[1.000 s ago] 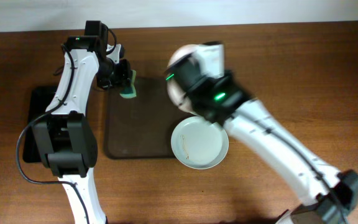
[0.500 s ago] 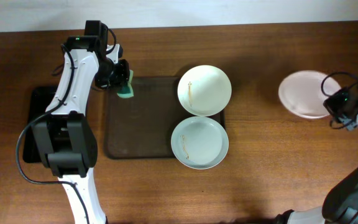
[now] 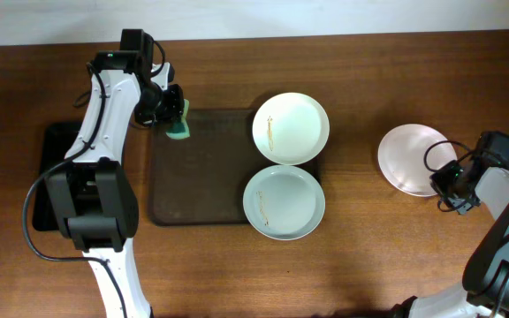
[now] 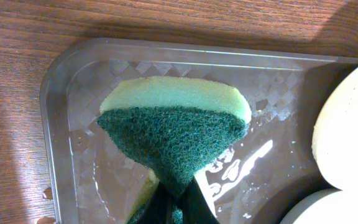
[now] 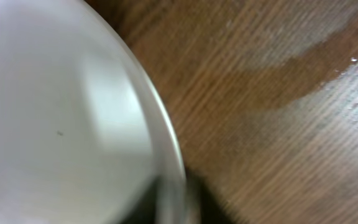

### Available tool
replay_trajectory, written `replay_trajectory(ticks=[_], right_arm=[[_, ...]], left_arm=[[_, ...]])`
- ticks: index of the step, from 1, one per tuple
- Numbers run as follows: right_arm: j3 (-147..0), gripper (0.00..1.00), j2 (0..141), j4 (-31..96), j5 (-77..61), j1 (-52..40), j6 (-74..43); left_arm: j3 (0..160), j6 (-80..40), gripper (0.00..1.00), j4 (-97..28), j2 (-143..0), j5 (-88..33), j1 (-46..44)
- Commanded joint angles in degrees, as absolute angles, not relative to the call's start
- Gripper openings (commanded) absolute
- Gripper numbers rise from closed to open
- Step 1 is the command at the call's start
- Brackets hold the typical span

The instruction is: Clean dirty plates on tray and stack at the side

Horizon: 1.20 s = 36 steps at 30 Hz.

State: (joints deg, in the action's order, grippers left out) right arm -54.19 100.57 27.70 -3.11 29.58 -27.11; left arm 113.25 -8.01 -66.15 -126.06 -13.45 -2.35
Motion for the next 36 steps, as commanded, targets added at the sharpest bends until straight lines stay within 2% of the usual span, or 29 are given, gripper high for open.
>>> replay_trajectory(ticks=[1, 3, 6, 12, 16, 21, 22, 24, 27, 30, 32, 33, 36], right_arm=[[-54.89, 0.48, 100.42, 31.70, -4.43, 29.28, -26.92], [-59.27, 0.48, 95.00, 38.79, -8.93, 29.21, -22.41], [-61.69, 0.52, 86.00, 46.33, -23.55, 26.02, -18.63], [-60.38, 0.51, 89.69, 49.01, -19.20, -2.22, -22.87], [-60.38, 0.47, 97.71, 45.95, -16.21, -12.27, -26.04], [-60.38, 0.26, 101.54, 45.78, -16.21, -15.38, -26.02], [-60.38, 0.15, 101.54, 45.84, -16.21, -15.35, -26.00], [-60.45, 0.04, 101.54, 45.82, -16.19, -15.35, -26.00], [-61.34, 0.04, 101.47, 46.98, -16.19, -15.35, -25.93], [-67.33, 0.04, 99.90, 53.89, -16.08, -15.57, -22.90], [-72.49, 0.04, 98.91, 56.77, -16.05, -19.27, -22.33], [-73.65, 0.04, 98.94, 54.76, -15.99, -22.31, -23.55], [-73.63, 0.04, 101.97, 41.41, -7.20, -30.83, -37.10]], left_arm=[[113.23, -8.08, 0.00, -66.06, -125.95, -13.47, -2.15], [113.23, -8.08, 0.00, -66.04, -125.95, -13.47, -2.15], [113.23, -8.08, 0.01, -66.06, -125.95, -13.47, -2.15], [113.23, -8.08, 0.01, -66.04, -125.95, -13.45, -2.15], [113.23, -8.08, 0.00, -66.04, -125.95, -13.45, -2.15], [113.23, -8.08, 0.00, -66.04, -125.95, -13.45, -2.15], [113.23, -8.08, 0.01, -66.04, -125.95, -13.45, -2.15], [113.23, -8.08, 0.01, -66.04, -125.95, -13.43, -2.15], [113.23, -8.08, 0.01, -66.02, -125.95, -13.45, -2.15], [113.23, -8.08, 0.00, -66.04, -125.95, -13.45, -2.15], [113.25, -7.99, 0.01, -66.04, -125.95, -13.43, -2.00], [113.47, -7.84, 0.00, -66.11, -125.91, -13.45, -1.52], [118.56, -7.40, 0.01, -70.41, -125.86, -13.47, 2.46]])
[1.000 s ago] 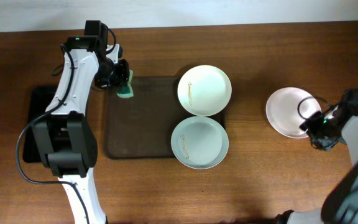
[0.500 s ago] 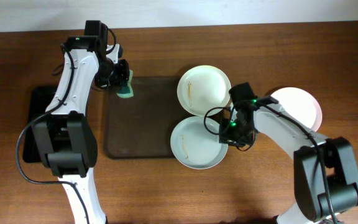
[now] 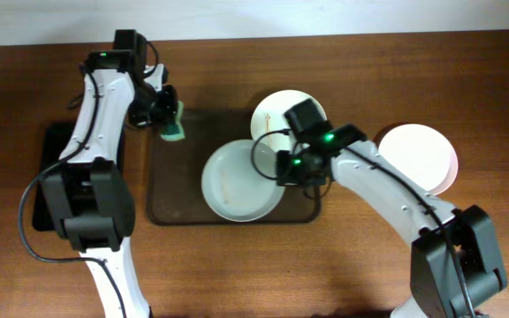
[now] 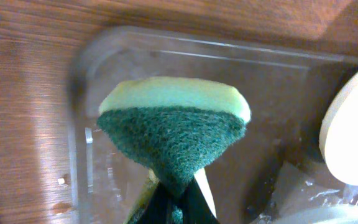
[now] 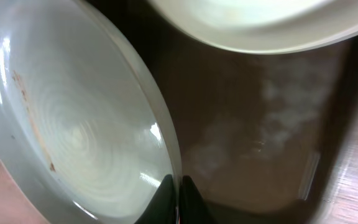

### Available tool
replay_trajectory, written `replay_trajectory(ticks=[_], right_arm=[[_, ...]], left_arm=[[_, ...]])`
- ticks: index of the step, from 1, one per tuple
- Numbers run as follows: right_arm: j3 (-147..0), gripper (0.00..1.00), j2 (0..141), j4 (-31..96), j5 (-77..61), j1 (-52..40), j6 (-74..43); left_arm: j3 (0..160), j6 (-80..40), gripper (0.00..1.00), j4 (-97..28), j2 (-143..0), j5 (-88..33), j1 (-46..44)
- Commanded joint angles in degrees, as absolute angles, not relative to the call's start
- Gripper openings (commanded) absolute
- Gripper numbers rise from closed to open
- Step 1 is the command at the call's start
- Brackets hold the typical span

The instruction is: Clean dirty plates on tray and stack at the side

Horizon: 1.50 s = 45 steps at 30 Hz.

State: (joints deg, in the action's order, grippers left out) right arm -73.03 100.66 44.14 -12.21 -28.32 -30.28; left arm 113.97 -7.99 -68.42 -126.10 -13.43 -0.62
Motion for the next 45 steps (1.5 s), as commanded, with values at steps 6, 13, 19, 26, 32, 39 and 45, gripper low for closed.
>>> replay_trajectory(ticks=[6, 13, 19, 26, 32, 39, 45], right_arm=[[-73.63, 0.04, 113.43, 23.55, -7.92, -34.46, -49.17], [-75.94, 0.37, 114.19, 26.02, -13.50, -35.07, -41.98], [-88.20, 0.41, 114.17, 39.51, -4.03, -23.00, -31.73], [-88.03, 0.40, 119.02, 46.65, -2.55, -22.00, -31.97], [-88.03, 0.37, 119.33, 51.75, -6.20, -22.55, -31.92], [-92.03, 0.35, 112.88, 54.15, -15.07, -23.14, -27.16], [-92.16, 0.40, 118.78, 40.84, -10.61, -32.47, -30.70]], left_arm=[[120.44, -6.57, 0.00, -71.66, -125.89, -13.45, 4.29], [120.42, -6.57, 0.00, -71.57, -125.89, -13.45, 4.29], [120.29, -6.55, 0.01, -71.44, -125.89, -13.45, 4.23], [120.09, -6.57, 0.00, -70.96, -125.89, -13.45, 4.14], [120.09, -6.57, 0.00, -70.78, -125.89, -13.47, 4.03], [120.09, -6.57, 0.01, -70.78, -125.89, -13.47, 4.01], [120.09, -6.57, 0.00, -70.78, -125.89, -13.45, 3.86]])
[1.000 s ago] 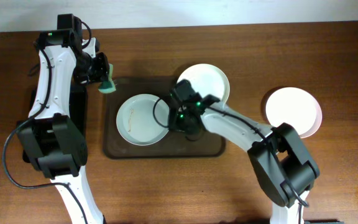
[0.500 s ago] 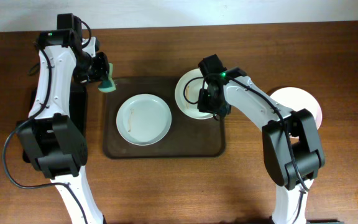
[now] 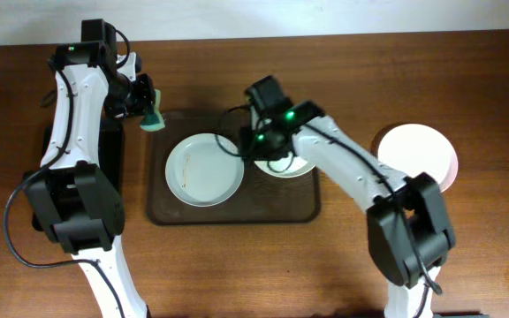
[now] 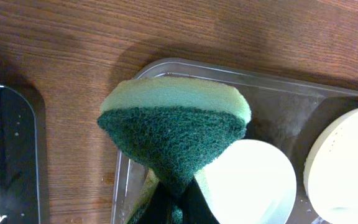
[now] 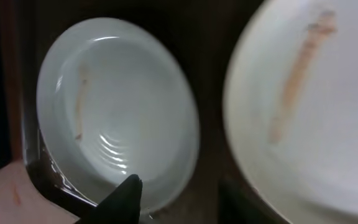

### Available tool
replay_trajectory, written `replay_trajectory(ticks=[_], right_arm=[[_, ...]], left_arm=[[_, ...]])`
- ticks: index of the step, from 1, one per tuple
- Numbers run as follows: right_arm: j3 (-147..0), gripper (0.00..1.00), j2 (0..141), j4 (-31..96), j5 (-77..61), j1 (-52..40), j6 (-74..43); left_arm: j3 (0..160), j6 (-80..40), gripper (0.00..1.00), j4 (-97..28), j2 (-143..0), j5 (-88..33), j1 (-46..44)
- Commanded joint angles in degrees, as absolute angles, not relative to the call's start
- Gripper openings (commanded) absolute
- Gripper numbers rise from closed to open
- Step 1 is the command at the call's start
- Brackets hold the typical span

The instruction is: Clean dirty plates on tray and stack at the side

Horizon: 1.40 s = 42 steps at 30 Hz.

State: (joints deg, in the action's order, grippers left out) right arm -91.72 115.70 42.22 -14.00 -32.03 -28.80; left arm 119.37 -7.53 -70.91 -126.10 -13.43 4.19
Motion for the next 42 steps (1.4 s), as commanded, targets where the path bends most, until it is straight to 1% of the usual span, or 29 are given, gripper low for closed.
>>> replay_trajectory(ticks=[1, 3, 8, 11, 15, 17, 20, 22, 24, 26, 29, 31, 33, 35, 37, 39, 40, 42], right_arm=[[-92.16, 0.39, 120.60, 39.57, -10.28, -32.73, -30.70], [-92.16, 0.37, 122.41, 38.02, -10.28, -32.73, -30.22], [-92.16, 0.36, 124.99, 35.88, -10.28, -33.93, -29.41], [-92.16, 0.26, 127.48, 34.54, -10.31, -34.61, -32.05], [-92.16, 0.04, 127.68, 33.34, -10.26, -35.33, -36.60], [-92.16, 0.04, 127.68, 32.93, -10.26, -35.35, -38.06], [-92.16, 0.04, 127.68, 32.93, -10.28, -35.24, -38.02], [-92.16, 0.04, 127.68, 33.19, -10.31, -35.24, -37.93], [-92.16, 0.04, 127.68, 33.39, -10.33, -35.24, -37.76], [-92.16, 0.04, 127.68, 33.63, -10.33, -35.24, -37.52], [-92.16, 0.04, 127.68, 33.61, -10.55, -35.24, -37.32], [-92.16, 0.04, 127.68, 33.63, -10.55, -35.24, -37.34], [-92.16, 0.04, 127.68, 33.61, -10.79, -35.24, -37.34], [-92.16, 0.04, 127.68, 33.63, -10.94, -35.24, -37.32], [-92.16, 0.04, 127.68, 33.61, -10.94, -35.24, -37.32], [-92.16, 0.04, 127.68, 33.61, -10.94, -35.24, -37.34], [-92.16, 0.04, 127.68, 33.61, -10.94, -35.22, -37.32], [-92.16, 0.04, 127.68, 33.61, -10.94, -35.24, -37.32]], left_arm=[[120.09, -6.57, 0.01, -70.78, -125.89, -13.45, 3.86], [120.09, -6.57, 0.01, -70.78, -125.89, -13.45, 3.79], [120.09, -6.57, 0.01, -70.81, -125.89, -13.45, 3.75], [120.09, -6.57, 0.00, -70.81, -125.89, -13.45, 3.75], [120.05, -6.57, 0.00, -71.55, -125.89, -13.45, 3.75], [120.03, -6.15, 0.00, -72.79, -125.89, -13.45, 3.75], [119.63, -2.48, 0.01, -76.07, -125.89, -13.47, 3.05], [116.55, 2.11, 0.00, -76.51, -125.89, -13.45, 0.67], [109.86, 4.84, 0.00, -71.09, -125.89, -12.32, -3.51], [103.72, 5.13, 0.00, -65.08, -125.89, -8.16, -6.68], [94.11, 7.42, 0.01, -57.19, -125.89, -6.81, -7.81], [89.80, 7.40, 0.00, -55.51, -125.89, -0.08, -7.73], [88.97, 6.31, 0.00, -55.90, -125.89, 3.90, -7.73], [88.97, -1.37, 0.01, -58.39, -125.89, 9.85, -7.77], [88.97, -3.25, 0.01, -61.52, -125.89, 12.51, -7.73], [89.14, -3.22, 0.00, -64.01, -125.89, 12.38, -7.84], [89.69, -2.59, 0.00, -66.39, -125.89, 10.20, -7.84], [90.11, 3.11, 0.00, -69.14, -125.89, 5.96, -7.84]])
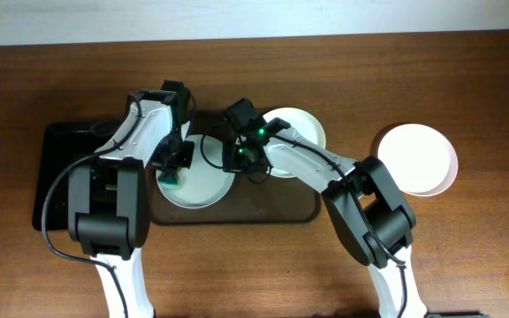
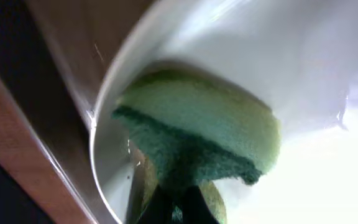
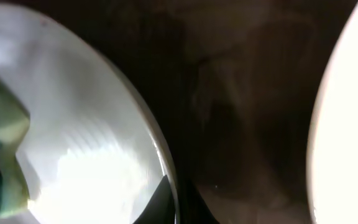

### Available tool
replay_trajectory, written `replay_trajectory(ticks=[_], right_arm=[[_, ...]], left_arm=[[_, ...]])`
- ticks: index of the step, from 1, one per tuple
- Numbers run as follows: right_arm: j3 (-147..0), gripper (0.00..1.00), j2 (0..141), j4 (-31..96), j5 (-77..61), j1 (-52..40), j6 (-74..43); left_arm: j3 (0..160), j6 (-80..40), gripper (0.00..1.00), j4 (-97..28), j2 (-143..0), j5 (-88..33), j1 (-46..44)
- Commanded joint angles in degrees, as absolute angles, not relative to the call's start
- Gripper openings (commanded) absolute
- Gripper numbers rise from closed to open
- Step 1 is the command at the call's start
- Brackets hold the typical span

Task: Clean dirty plates on tray and stack at the side
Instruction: 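Scrub the held plate with the sponge in the left gripper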

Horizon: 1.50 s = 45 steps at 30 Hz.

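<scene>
A white plate (image 1: 203,181) lies in the left half of the dark tray (image 1: 263,208). My left gripper (image 1: 173,168) is shut on a green and yellow sponge (image 2: 197,137), which presses on the plate's left inner side (image 2: 303,74). My right gripper (image 3: 174,199) is shut on the plate's right rim (image 3: 160,155); in the overhead view the right gripper (image 1: 237,162) sits at that edge. A second plate (image 1: 297,132) lies at the tray's far right, partly under my right arm. A white plate (image 1: 418,159) rests on the table at the right.
A black mat (image 1: 60,168) lies on the table left of the tray. The two arms stand close together over the tray's left half. Bare wood lies in front of the tray and between the tray and the right-hand plate.
My left gripper, with the sponge, was above the tray's far-left corner and is now down on the plate. My right gripper, open beside the plate then, is now shut on its rim.
First my right gripper was at the white plate on the table, with two streaked plates at the tray's right. Then it held the nearer plate by its rim at mid-tray. Later that plate lay at the tray's left, let go. Now it is gripped again, sponge on it.
</scene>
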State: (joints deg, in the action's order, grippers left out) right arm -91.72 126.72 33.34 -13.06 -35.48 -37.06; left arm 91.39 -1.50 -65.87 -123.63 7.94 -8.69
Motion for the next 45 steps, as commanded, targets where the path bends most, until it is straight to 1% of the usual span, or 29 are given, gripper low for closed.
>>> replay_trajectory(ticks=[1, 3, 5, 9, 14, 15, 16, 18, 20, 22, 24, 26, 27, 29, 30, 31, 34, 37, 40, 44, 45], right_arm=[[-92.16, 0.04, 127.68, 33.61, -10.94, -35.24, -37.32], [-92.16, 0.04, 127.68, 33.61, -10.94, -35.24, -37.32], [-92.16, 0.04, 127.68, 33.67, -10.94, -35.22, -37.21], [-92.16, 0.04, 127.68, 33.87, -10.96, -34.85, -36.91], [-92.16, 0.04, 127.76, 33.89, -12.05, -34.87, -36.45], [-92.16, 0.04, 127.81, 34.02, -12.03, -34.87, -36.45], [-92.16, 0.04, 127.83, 34.02, -12.03, -34.87, -36.45], [-92.16, 0.04, 127.83, 34.02, -12.03, -34.87, -36.45], [-92.16, 0.04, 127.83, 34.04, -12.03, -34.87, -36.45], [-92.16, 0.04, 127.83, 34.11, -12.05, -34.87, -36.45], [-92.16, 0.04, 127.83, 34.33, -12.05, -34.87, -36.47], [-92.16, 0.04, 127.83, 34.48, -12.05, -34.87, -36.47], [-92.16, 0.04, 127.83, 34.48, -12.05, -34.87, -36.47], [-92.16, 0.04, 127.83, 34.48, -12.05, -34.87, -36.47], [-92.16, 0.04, 127.83, 34.48, -12.05, -34.87, -36.47], [-92.16, 0.04, 127.83, 34.46, -12.05, -34.87, -36.47], [-92.16, 0.04, 127.83, 34.48, -12.03, -34.87, -36.47], [-92.16, 0.04, 127.83, 34.48, -12.08, -34.87, -36.47], [-92.16, 0.04, 127.83, 34.48, -12.25, -34.85, -36.47], [-92.16, 0.04, 127.83, 34.48, -12.25, -34.85, -36.47], [-92.16, 0.04, 127.83, 34.48, -12.25, -34.85, -36.47]], left_arm=[[90.11, 4.86, 0.00, -68.79, -125.89, 5.06, -7.84], [90.06, 4.97, 0.00, -64.10, -125.89, 0.69, -7.84], [87.92, 7.42, 0.00, -52.66, -125.89, -11.88, -7.84], [81.36, 4.34, 0.00, -34.28, -125.89, -12.27, -7.84], [81.56, 1.72, 0.00, -27.22, -125.89, -12.71, -7.84], [82.11, 2.50, 0.00, -26.81, -125.89, -15.29, -7.88], [82.76, 8.62, 0.00, -28.34, -125.89, -22.39, -7.88], [82.94, 14.66, 0.00, -33.01, -125.89, -28.60, -7.88], [83.00, 19.29, 0.00, -38.39, -125.89, -28.73, -7.88], [83.00, 19.97, 0.00, -41.04, -125.89, -28.21, -7.42], [83.79, 11.97, 0.00, -39.53, -125.89, -20.80, -6.02], [86.74, 0.01, 0.00, -39.62, -125.89, -8.12, -4.58], [87.53, -3.95, 0.00, -39.97, -125.89, -1.98, -4.58], [89.65, -12.51, 0.00, -44.49, -125.89, 15.03, -4.86], [90.50, -14.63, 0.00, -47.83, -125.89, 19.70, -5.10], [90.83, -14.76, 0.00, -50.26, -125.89, 20.86, -5.28], [90.87, -13.61, 0.00, -61.12, -125.89, 16.67, -5.37], [90.87, -0.69, 0.00, -66.61, -125.89, 3.22, -5.34], [90.87, 11.09, 0.00, -68.40, -125.89, -7.92, -5.37], [90.87, 20.97, 0.00, -67.94, -125.89, -15.92, -5.34], [90.87, 21.63, 0.00, -66.15, -125.89, -16.78, -5.37]])
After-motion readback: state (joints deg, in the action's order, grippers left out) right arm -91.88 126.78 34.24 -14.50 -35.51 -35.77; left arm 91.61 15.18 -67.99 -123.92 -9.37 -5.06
